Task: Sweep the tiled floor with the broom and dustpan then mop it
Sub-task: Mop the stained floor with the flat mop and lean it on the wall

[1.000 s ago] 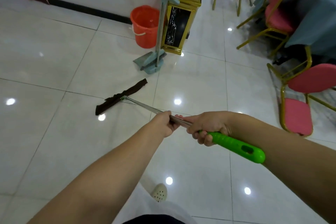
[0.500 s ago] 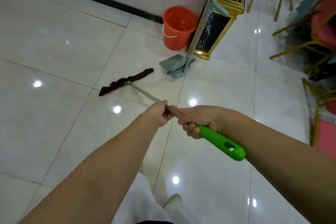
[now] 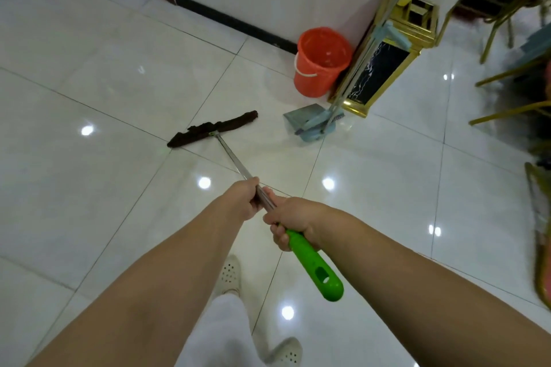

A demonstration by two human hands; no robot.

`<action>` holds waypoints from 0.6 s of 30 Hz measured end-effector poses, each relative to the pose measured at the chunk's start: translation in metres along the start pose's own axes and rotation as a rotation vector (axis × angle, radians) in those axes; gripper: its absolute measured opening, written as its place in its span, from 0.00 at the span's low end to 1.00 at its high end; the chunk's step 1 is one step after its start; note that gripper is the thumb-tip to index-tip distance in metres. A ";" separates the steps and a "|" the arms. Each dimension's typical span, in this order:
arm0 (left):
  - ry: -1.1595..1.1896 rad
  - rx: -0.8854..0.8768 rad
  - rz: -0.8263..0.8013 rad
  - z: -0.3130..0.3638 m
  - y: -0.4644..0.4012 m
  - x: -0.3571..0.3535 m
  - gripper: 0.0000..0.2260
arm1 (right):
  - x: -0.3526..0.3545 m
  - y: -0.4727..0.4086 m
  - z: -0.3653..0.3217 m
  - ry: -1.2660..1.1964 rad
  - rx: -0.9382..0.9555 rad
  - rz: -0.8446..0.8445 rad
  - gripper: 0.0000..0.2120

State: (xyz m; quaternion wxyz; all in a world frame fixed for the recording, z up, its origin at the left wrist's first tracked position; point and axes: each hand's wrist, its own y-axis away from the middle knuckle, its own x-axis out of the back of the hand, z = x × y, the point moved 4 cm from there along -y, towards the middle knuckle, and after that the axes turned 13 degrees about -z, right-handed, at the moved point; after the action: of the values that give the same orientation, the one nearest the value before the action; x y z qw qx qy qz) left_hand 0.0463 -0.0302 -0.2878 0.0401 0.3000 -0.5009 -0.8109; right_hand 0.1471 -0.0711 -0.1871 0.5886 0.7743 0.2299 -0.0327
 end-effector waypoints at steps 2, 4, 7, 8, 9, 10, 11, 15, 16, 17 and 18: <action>0.014 -0.002 0.010 -0.018 0.008 0.005 0.12 | 0.001 0.005 0.018 0.025 -0.014 0.000 0.31; 0.041 -0.009 0.025 -0.038 0.019 0.008 0.12 | 0.002 0.013 0.038 0.040 -0.023 -0.015 0.31; 0.073 -0.001 0.028 -0.071 0.038 0.013 0.11 | 0.001 0.029 0.071 0.060 -0.029 -0.042 0.30; 0.085 0.002 0.022 -0.083 0.045 0.014 0.11 | 0.001 0.035 0.082 0.067 -0.031 -0.049 0.30; 0.097 0.004 0.014 -0.095 0.051 0.016 0.11 | 0.000 0.042 0.094 0.075 -0.033 -0.054 0.29; 0.106 0.007 0.006 -0.107 0.057 0.016 0.10 | -0.001 0.050 0.105 0.084 -0.037 -0.057 0.28; 0.111 0.008 0.000 -0.119 0.063 0.016 0.10 | -0.001 0.057 0.115 0.092 -0.042 -0.057 0.27; 0.114 0.016 -0.022 -0.165 0.087 0.008 0.09 | 0.000 0.091 0.153 0.153 -0.060 -0.052 0.26; 0.119 0.019 -0.028 -0.175 0.093 0.004 0.09 | 0.001 0.100 0.160 0.167 -0.064 -0.050 0.27; 0.130 0.024 -0.034 -0.184 0.098 0.001 0.08 | 0.001 0.108 0.168 0.176 -0.068 -0.049 0.27; 0.143 0.027 -0.039 -0.192 0.104 -0.001 0.08 | 0.001 0.116 0.174 0.183 -0.072 -0.049 0.27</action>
State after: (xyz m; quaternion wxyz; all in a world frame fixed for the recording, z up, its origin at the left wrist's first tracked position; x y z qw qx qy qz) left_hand 0.1240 -0.2327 -0.2616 0.0560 0.3674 -0.5017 -0.7811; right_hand 0.2318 -0.2555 -0.1368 0.5915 0.7467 0.3026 0.0320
